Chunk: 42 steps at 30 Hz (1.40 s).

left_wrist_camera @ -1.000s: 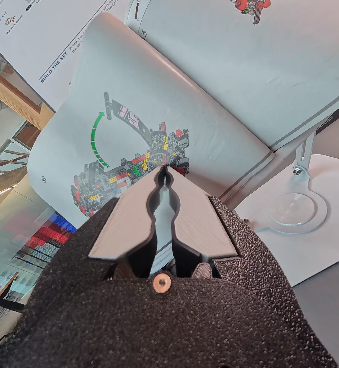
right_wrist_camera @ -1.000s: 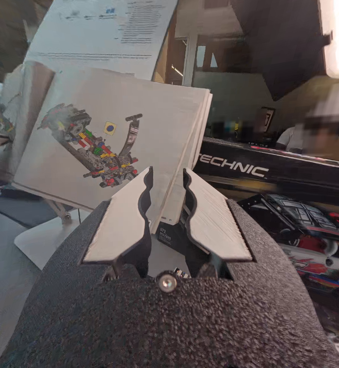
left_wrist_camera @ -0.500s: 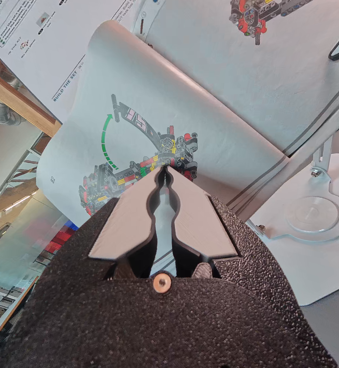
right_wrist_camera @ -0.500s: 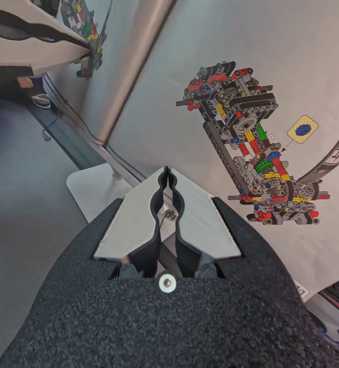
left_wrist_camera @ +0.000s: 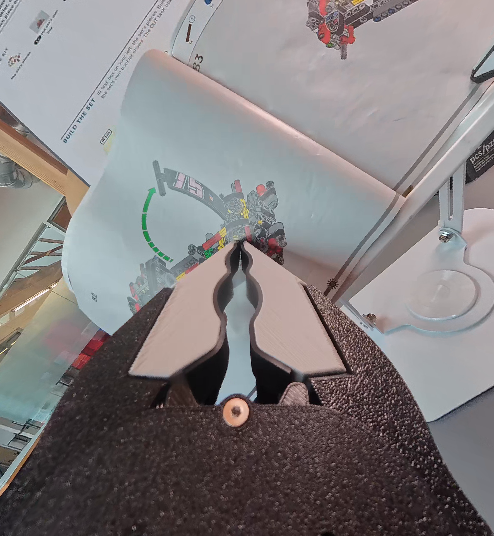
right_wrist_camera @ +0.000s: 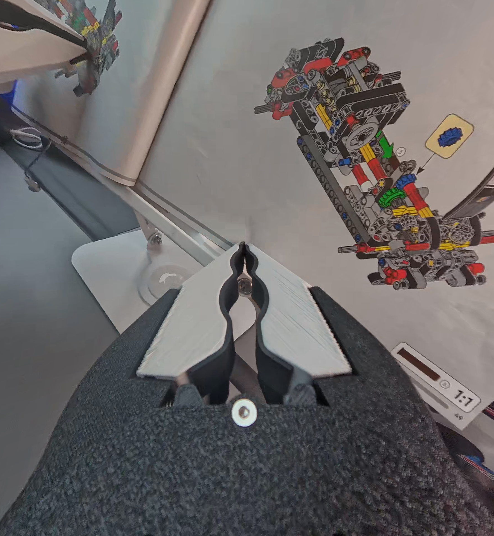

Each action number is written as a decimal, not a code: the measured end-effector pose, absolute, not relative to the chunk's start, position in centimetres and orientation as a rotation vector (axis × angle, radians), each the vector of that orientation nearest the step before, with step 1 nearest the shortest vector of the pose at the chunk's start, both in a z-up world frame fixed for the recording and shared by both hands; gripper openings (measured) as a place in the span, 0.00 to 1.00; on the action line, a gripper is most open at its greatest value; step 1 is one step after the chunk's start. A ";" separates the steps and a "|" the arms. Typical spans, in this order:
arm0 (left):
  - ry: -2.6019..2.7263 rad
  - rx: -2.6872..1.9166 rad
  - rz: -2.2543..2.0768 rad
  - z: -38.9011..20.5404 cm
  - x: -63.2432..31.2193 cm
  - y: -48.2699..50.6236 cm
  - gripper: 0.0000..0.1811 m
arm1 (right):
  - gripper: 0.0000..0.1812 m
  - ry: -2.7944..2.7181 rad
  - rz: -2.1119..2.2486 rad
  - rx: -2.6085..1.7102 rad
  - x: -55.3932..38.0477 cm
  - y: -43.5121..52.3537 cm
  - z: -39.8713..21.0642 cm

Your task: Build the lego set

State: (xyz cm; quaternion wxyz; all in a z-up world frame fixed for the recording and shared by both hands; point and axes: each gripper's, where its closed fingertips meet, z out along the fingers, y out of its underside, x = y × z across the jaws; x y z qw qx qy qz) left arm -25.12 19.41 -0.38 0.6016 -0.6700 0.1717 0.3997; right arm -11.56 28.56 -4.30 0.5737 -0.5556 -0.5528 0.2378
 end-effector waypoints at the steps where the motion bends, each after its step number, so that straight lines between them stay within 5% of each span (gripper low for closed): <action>1: 0.401 -1.561 0.926 -0.4 -24.9 19.4 0.00 | 0.00 -1.299 0.554 -1.307 -11.4 28.6 -4.4; 13: 0.484 -1.551 0.672 3.2 -16.0 19.5 0.00 | 0.00 -1.319 0.527 -1.341 -11.3 28.0 -4.6; 20: 0.726 -1.927 0.794 -2.8 -13.9 25.3 0.00 | 0.00 -1.288 0.590 -1.367 -11.2 27.9 -4.6; 29: 0.790 -1.929 0.871 -3.6 -14.6 26.4 0.00 | 0.21 -1.277 0.579 -1.407 -9.0 28.0 -8.9; 30: 0.792 -1.927 0.874 -3.6 -14.6 26.5 0.00 | 0.16 -1.299 0.550 -1.405 -9.4 28.1 -9.5; 31: 0.796 -1.926 0.875 -3.6 -14.6 26.5 0.00 | 0.00 -1.306 0.477 -1.385 -9.4 28.5 -9.6; 42: 0.826 -1.906 0.822 -3.8 -14.8 26.5 0.00 | 0.04 -1.531 -0.739 -0.472 -8.5 29.8 -2.4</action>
